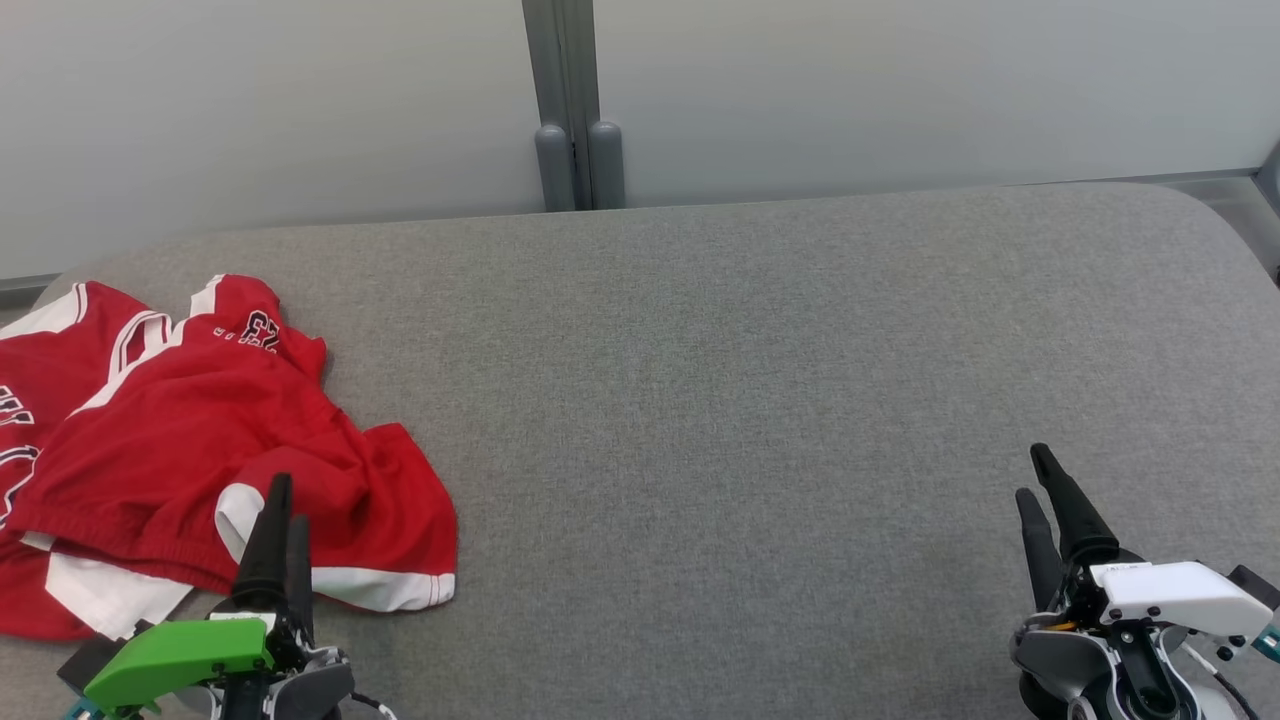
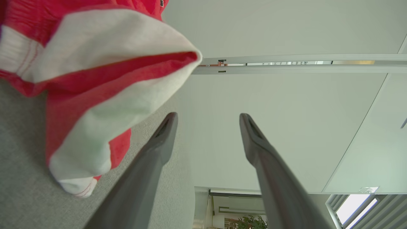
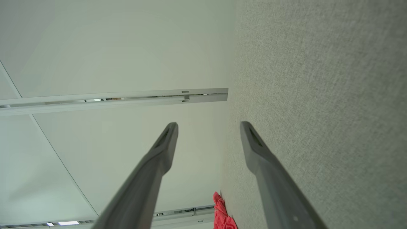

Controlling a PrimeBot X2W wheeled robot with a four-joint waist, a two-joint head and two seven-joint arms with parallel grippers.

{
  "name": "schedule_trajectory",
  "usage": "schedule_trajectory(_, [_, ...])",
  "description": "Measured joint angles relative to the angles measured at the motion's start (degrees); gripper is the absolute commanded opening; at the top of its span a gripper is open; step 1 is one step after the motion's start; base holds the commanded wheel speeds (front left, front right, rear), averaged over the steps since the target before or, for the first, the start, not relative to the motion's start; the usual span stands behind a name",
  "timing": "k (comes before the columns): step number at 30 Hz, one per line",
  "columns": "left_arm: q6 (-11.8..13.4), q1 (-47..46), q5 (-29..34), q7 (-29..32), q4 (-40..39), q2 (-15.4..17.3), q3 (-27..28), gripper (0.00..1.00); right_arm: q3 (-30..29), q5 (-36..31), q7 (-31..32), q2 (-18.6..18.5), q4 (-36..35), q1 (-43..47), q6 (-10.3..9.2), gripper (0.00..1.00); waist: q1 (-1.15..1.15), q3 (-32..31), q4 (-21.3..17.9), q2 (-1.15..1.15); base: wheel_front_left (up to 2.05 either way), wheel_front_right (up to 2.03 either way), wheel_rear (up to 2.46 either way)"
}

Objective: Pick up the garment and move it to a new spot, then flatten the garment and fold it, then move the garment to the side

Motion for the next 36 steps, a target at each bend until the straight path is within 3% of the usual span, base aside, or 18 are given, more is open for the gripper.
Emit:
schedule_trajectory(9, [0.0,0.01,5.73,-2.34,-0.77,0.01,-1.8,1.0,0.88,-9.21,-2.44,-0.55,-2.2,0.57,0.01,1.0,0.0,0.0,0.05,0.0,0.0,0.0,0.0])
schedule_trajectory(23, [0.24,0.02,25.36,-5.52,0.0,0.41,-5.26,1.0,2.78,-28.64,-5.59,-2.29,-4.93,0.79,0.01,1.0,0.0,-0.09,0.1,0.0,0.0,0.0,0.0])
schedule_trajectory(36, [4.1,0.0,43.18,-8.13,-0.3,2.27,-8.11,1.0,4.15,-43.47,-8.26,-3.33,-5.27,1.06,0.01,1.0,0.0,-0.09,0.42,0.0,0.0,0.0,0.0])
